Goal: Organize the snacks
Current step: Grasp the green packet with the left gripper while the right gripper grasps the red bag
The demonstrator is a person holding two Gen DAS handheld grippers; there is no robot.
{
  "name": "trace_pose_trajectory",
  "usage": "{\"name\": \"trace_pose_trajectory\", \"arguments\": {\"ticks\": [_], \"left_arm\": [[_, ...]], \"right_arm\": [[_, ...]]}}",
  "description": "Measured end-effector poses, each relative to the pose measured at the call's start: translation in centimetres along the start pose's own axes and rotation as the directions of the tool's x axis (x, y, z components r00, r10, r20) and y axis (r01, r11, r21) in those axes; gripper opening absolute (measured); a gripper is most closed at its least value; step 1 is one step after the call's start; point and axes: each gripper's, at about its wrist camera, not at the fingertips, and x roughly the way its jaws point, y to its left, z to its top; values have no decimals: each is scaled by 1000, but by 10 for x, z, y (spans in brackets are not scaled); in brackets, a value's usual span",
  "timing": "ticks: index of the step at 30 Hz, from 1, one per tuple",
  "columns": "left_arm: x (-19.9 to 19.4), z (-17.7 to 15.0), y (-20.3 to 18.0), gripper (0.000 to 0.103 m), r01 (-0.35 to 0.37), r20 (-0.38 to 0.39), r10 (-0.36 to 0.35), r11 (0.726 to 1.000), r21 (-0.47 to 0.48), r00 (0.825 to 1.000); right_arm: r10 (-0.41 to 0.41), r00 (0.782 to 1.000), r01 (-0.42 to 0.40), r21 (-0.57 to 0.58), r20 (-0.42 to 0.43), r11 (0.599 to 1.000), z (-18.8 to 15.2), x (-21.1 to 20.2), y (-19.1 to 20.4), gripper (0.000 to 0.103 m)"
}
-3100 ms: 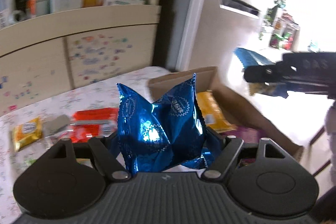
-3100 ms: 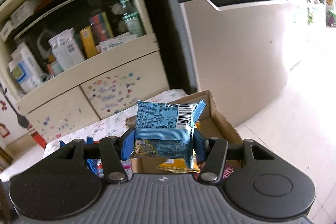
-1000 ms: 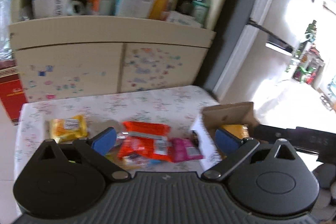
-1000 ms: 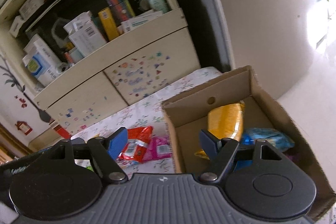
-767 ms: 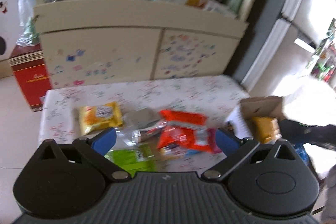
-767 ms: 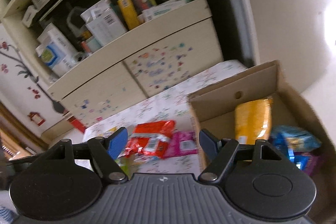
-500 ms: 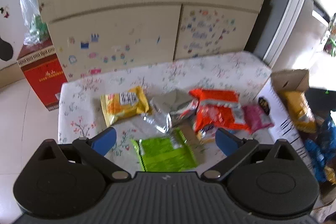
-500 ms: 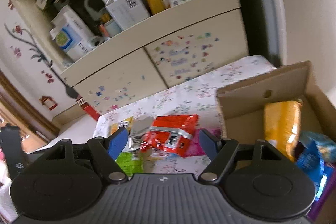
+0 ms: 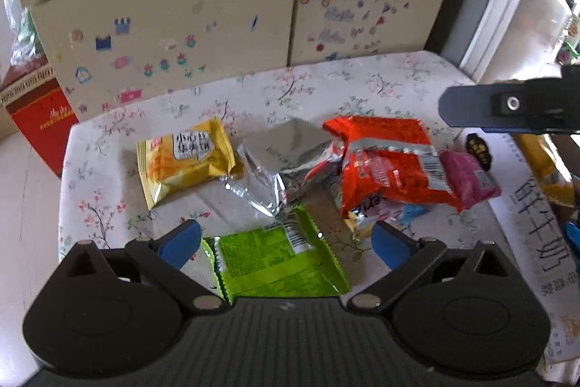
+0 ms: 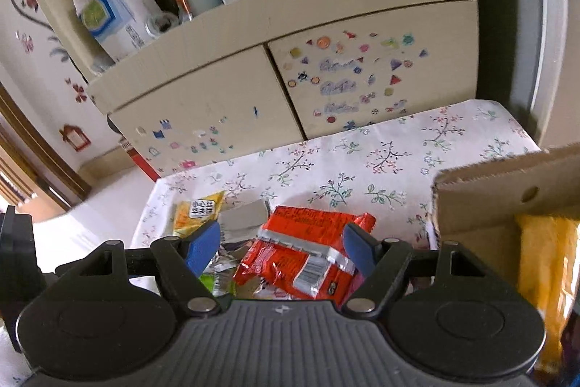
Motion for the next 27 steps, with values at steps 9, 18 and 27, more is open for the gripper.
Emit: {"name": "trace_pose_trajectory", "arguments": {"ticks": [9, 18, 27], "left_arm": [[24, -5, 15, 100, -33, -72, 27, 997, -74, 997], [16, -18, 33, 99, -69, -72, 66, 997, -30, 995], [6, -26, 39, 99, -77, -107, 81, 996, 34, 991]], "right_arm": [[-10, 999, 8, -55, -40, 998, 12, 40, 1, 80], [13, 991, -17, -27, -132, 999, 5, 60, -6, 81], [97, 964, -104, -17, -249, 994, -15, 41, 7, 82]]}}
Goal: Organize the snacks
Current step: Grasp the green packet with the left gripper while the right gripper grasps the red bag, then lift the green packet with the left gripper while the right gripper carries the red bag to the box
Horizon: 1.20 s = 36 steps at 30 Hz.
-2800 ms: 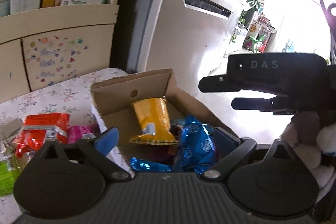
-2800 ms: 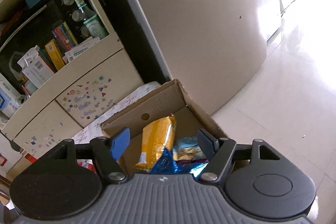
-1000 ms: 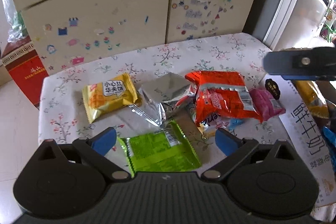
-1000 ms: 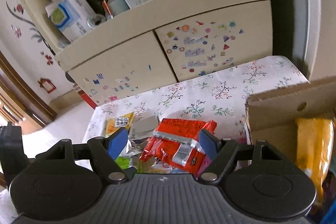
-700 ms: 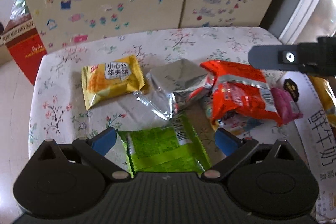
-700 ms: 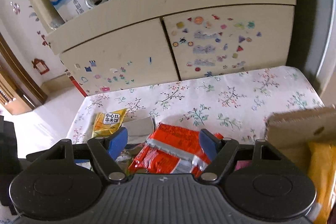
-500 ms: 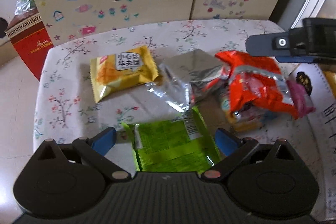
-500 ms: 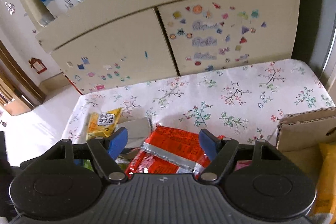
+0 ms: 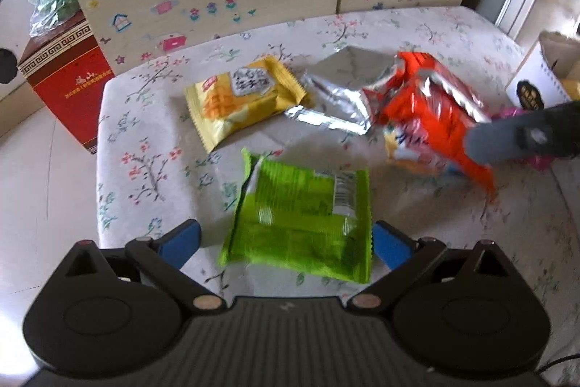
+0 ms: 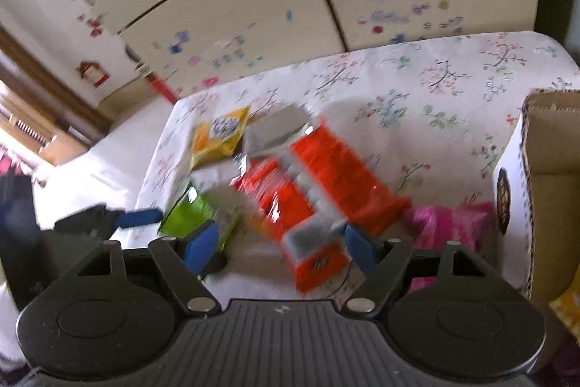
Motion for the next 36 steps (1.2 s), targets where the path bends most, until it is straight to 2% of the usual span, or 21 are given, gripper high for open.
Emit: {"name": "trace_pose_trajectory", "arguments": {"ticks": [3, 6, 11, 16, 21, 24, 26, 28, 32, 36], "left_arm": [[0, -3, 8, 99, 16, 15, -15, 999, -40, 1000], [0, -1, 11, 99, 37, 38, -35, 998, -54, 999], [1, 5, 4, 99, 60, 63, -58, 998, -31, 996], [10, 7, -6, 100, 42, 50, -43, 999, 17, 998], [12, 8, -7, 102, 37, 55, -38, 999, 26, 998], [10, 7, -9, 96, 46, 56, -47, 999, 25, 997], [6, 7, -10, 81, 50, 63, -52, 998, 35, 997], [2, 7, -11, 72, 64, 68, -66, 997, 36, 995], [-3, 5, -14, 61, 55, 76, -58, 998, 41, 995], [-13, 4, -16, 57, 68, 87, -70, 997, 27, 994]], "right_arm": [[-70, 997, 72, -32, 40, 997, -1, -3, 6, 82], [-152, 984, 160, -85, 94, 984, 0, 0, 10, 83], [-123, 986, 138, -140, 112, 980, 7, 13, 13, 93], [-152, 981, 174, -206, 120, 963, 10, 28, 20, 96], [-174, 977, 194, -184, 122, 964, 9, 33, 15, 95], [-199, 973, 218, -180, 121, 959, 9, 32, 15, 78], [-199, 973, 217, -172, 115, 961, 9, 31, 14, 78], [-194, 974, 211, -161, 115, 964, 6, 29, 14, 78], [-188, 975, 204, -142, 120, 969, 0, 22, 18, 77], [-188, 972, 208, -144, 143, 967, -4, 8, 26, 76]]}}
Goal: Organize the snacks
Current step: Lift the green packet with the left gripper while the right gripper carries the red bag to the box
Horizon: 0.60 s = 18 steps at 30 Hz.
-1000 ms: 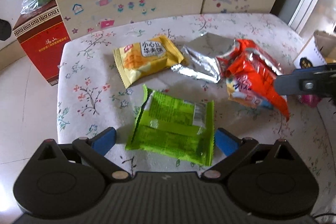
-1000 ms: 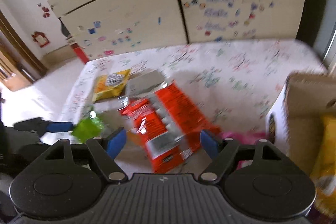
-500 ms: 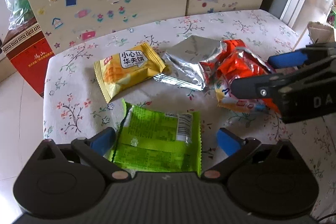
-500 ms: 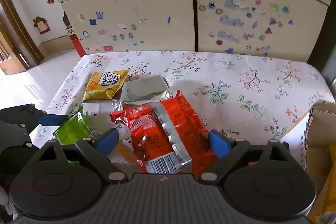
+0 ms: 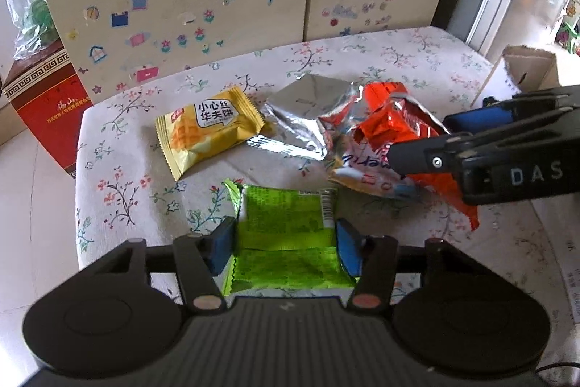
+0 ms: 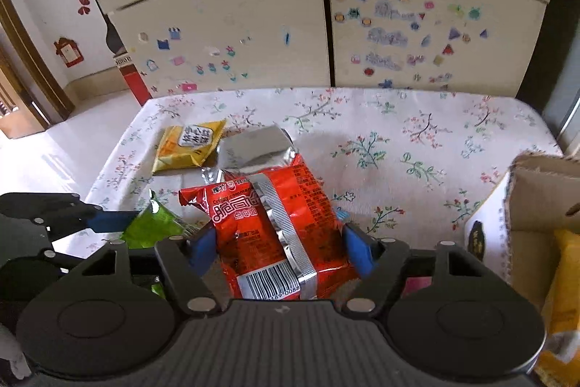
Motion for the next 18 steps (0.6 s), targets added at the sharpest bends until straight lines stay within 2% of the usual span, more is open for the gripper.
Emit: {"name": "trace_pose_trajectory", "arguments": {"ticks": [5, 18], "left_arm": [[-14, -3, -5, 56, 18, 24, -17, 1000, -14, 1000], [-56, -12, -19, 56, 47, 107, -38, 996, -77, 994]], "right_arm": [[0, 999, -1, 24, 44, 1000, -2, -28, 3, 76], [21, 990, -39, 131, 141, 991, -33, -96, -4, 76]]}}
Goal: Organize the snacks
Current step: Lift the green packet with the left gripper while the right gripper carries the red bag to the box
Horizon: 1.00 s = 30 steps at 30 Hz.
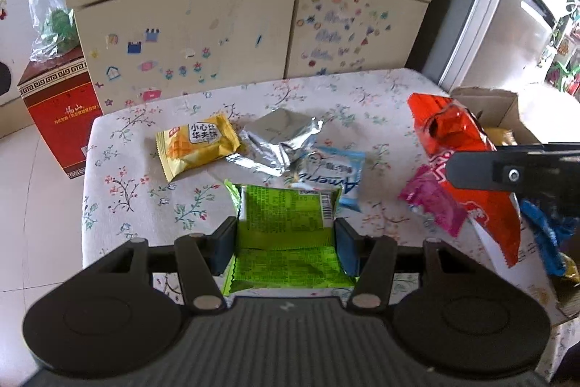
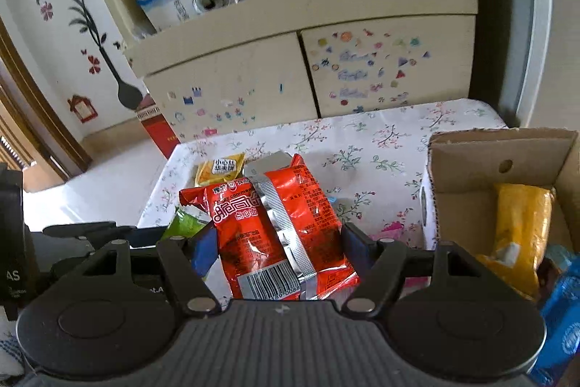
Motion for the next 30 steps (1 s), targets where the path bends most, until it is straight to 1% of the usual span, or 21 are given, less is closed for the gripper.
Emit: {"name": "trace_pose_trajectory", "arguments": {"ticks": [2, 6, 12, 25, 30], "left_arm": [[-3, -2, -3, 56, 4, 4, -4, 1000, -10, 1000], [-6, -1, -8, 56, -9, 20, 9, 1000, 5, 1000], [-7, 5, -8, 56, -14, 33, 15, 1000, -18, 999], [-6, 11, -27, 56, 18, 44, -18, 1000, -9, 999], [-4, 13, -39, 56, 32, 45, -32, 999, 2, 998]], "right_arm": [[-2, 1000, 2, 7, 11, 1000, 0, -2, 0, 76], [-5, 1000, 5, 20, 22, 1000, 2, 0, -3, 76], [-14, 999, 13, 24, 29, 1000, 0, -5, -6, 76], [-24, 997, 20, 48, 69, 999, 3, -19, -18, 76], [-42, 995, 36, 60, 88, 998, 3, -27, -26, 76]]}}
